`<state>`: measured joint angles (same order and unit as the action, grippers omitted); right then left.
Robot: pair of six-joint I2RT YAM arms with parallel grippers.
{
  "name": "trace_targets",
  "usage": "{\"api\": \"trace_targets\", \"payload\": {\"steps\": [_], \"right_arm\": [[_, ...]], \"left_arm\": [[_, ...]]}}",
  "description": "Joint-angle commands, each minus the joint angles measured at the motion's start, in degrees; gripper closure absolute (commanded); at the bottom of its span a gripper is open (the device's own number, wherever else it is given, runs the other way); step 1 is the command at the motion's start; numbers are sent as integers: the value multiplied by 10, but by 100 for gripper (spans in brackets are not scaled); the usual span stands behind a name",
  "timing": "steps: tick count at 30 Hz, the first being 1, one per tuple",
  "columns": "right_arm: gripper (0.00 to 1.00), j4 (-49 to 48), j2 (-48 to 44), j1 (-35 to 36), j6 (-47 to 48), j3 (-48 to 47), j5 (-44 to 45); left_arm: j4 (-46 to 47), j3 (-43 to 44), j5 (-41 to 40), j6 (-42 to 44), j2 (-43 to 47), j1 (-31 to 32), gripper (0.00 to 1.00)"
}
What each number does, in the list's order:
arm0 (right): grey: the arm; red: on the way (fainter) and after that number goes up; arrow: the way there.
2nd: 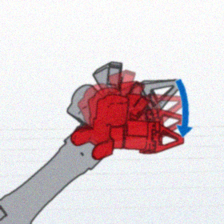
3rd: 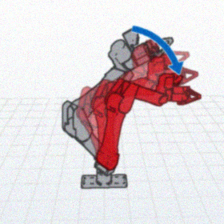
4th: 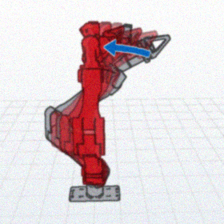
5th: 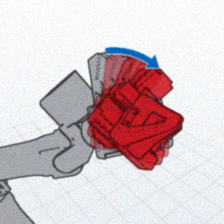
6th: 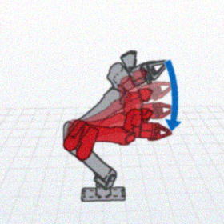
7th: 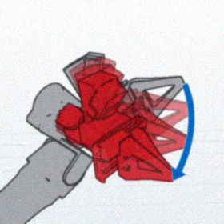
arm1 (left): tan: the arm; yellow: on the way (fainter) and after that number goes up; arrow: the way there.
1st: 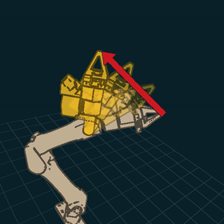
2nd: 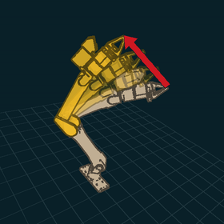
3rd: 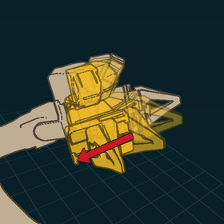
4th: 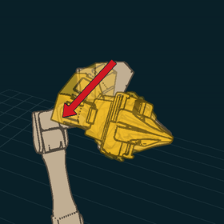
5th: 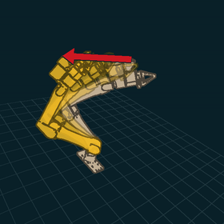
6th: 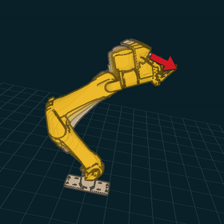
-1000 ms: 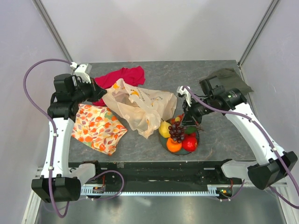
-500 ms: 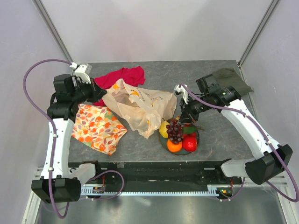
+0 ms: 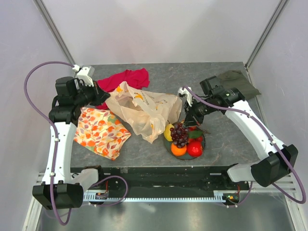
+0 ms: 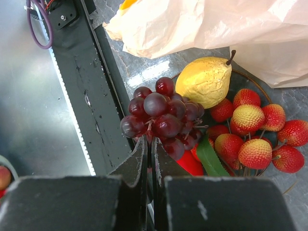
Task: Take the fake fruits out of the plastic bag
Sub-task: Place the fake fruit on the plate.
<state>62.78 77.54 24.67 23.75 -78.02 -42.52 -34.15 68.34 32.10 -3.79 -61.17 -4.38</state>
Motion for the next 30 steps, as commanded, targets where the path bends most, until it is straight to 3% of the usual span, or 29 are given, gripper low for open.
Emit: {"api": "trace_targets", "payload": {"steps": [1,7,12,20,30], "right_arm": [[96,-16,5,4,-4,-13,-5],[95,-14,5,4,-3,-11,7],[100,-18,1,4,-4,-13,-6],[100,1,9,4,-15,-109,-53],[100,14,17,19,-26,-131,-88]], "left_arm": [[8,0,9,17,13,-2,99],[8,0,10,17,12,-3,98],[9,1,13,15,10,-2,99],[8,1,17,17,10,-3,99],[8,1,21,15,10,-3,98]]}}
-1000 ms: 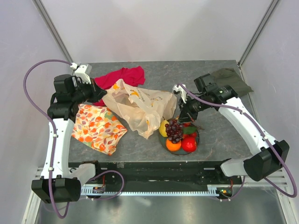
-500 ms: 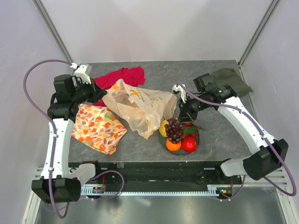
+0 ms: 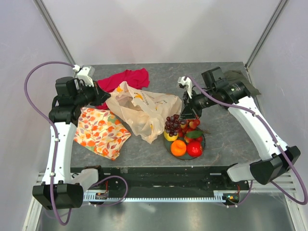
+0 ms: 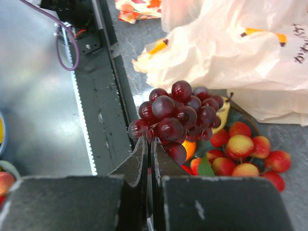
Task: Take the fake fruits out of the plastic bag
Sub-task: Place the fake fruit on the plate.
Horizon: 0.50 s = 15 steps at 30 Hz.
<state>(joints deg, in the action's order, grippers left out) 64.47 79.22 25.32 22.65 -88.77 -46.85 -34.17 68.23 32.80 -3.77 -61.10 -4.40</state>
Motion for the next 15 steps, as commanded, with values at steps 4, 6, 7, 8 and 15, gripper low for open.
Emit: {"api": "trace_targets", "payload": {"steps": [4,6,7,8,15], "right_arm": [[100,-17,6,32,-30,-34,-49],[100,-17,11,44,-29,-35,-50],[100,-16,13,48,-29,-33,-51],[100,-18,15,53,-29,-34,-51],[100,-40,35,97,-33,-18,-51]], "left_arm": [[9,-2,17,14,13,-3,98],[9,-5,18,13,14,-3,99],[9,-6,18,12,14,-3,98],[10,-7,18,12,15,-3,98],[11,-13,17,13,20,-3,98]]}}
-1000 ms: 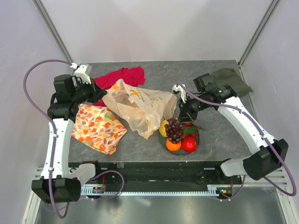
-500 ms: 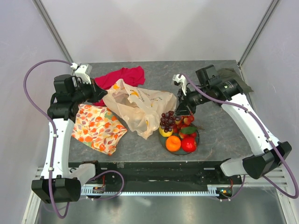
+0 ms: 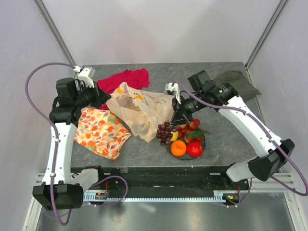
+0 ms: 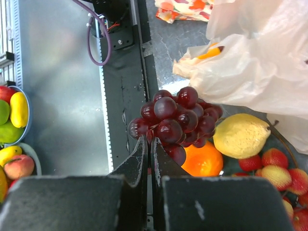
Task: Take the fake fruits out of the plastic bag
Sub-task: Place the fake fruit on the plate.
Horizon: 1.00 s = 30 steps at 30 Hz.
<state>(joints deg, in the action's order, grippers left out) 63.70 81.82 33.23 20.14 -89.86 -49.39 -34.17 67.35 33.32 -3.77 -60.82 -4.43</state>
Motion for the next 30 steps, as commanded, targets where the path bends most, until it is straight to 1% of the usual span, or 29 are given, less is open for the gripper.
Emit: {"api": "trace_targets", "payload": {"steps": [1,8,12,17,22,26,30], "right_arm": [[100,-39,12,19,-12,-5,-26],[100,-46,54,28,-5,-11,-26],[100,-32,58,30,2,-18,-20],[100,-6,27,30,21,-21,2],[100,6,-5,23,30,-2,29],[100,5,-26,-1,24,-6,33],[100,8,-32,-36,26,-43,58]], "left_arm": [[11,-4,11,13,19,-2,98],[11,-6,8,17,25,-3,98],[10,-9,6,18,29,-4,98],[11,-12,7,19,25,-4,98],[13,-6,10,17,9,-5,99],[12,5,12,17,-3,-5,99],[13,12,12,17,-12,-5,98]]}}
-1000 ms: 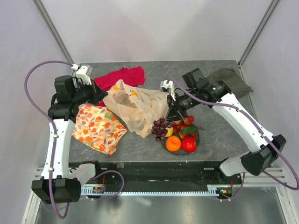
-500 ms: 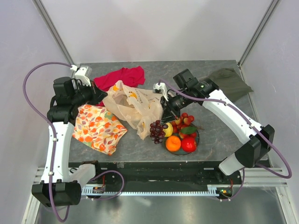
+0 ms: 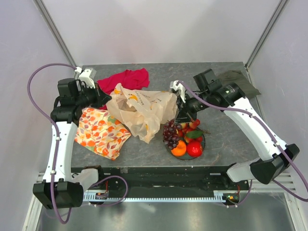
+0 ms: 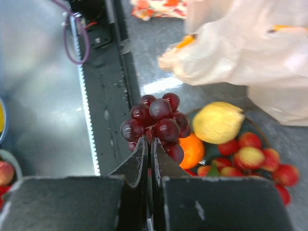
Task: Take the fake fruits out of the plastic bag
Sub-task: Place the fake fruit on the plate.
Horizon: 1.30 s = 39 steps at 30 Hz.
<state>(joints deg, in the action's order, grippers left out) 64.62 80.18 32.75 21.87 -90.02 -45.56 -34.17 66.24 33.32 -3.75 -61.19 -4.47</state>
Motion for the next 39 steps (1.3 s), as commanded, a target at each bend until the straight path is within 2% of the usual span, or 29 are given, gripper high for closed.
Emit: {"api": "trace_targets", "payload": {"steps": [1,10,16,20,26,30,36,38,39], "right_arm": [[100,-1,-16,-39,19,-45,34],[100,-25,0,-103,75,-60,113],[100,-108,-14,-110,72,-36,173],[100,-234,-72,-109,67,75,221],[100,-338,-165,-85,96,212,282],[100,-334,-208,-63,120,249,266],[100,-264,-219,-31,119,269,217],[98,-250,-220,-23,112,278,214],[93,-246,-223,-21,110,281,209]], "left_arm": [[12,24,12,16,-9,-4,98],[17,32,15,13,-17,-4,99],[17,22,15,12,-7,-7,98],[17,11,15,10,2,-10,99],[17,-1,16,8,14,-14,98],[17,-4,19,6,17,-15,98],[21,-16,23,1,23,-16,99],[24,-20,22,1,27,-17,98],[24,-23,22,1,28,-17,98]]}}
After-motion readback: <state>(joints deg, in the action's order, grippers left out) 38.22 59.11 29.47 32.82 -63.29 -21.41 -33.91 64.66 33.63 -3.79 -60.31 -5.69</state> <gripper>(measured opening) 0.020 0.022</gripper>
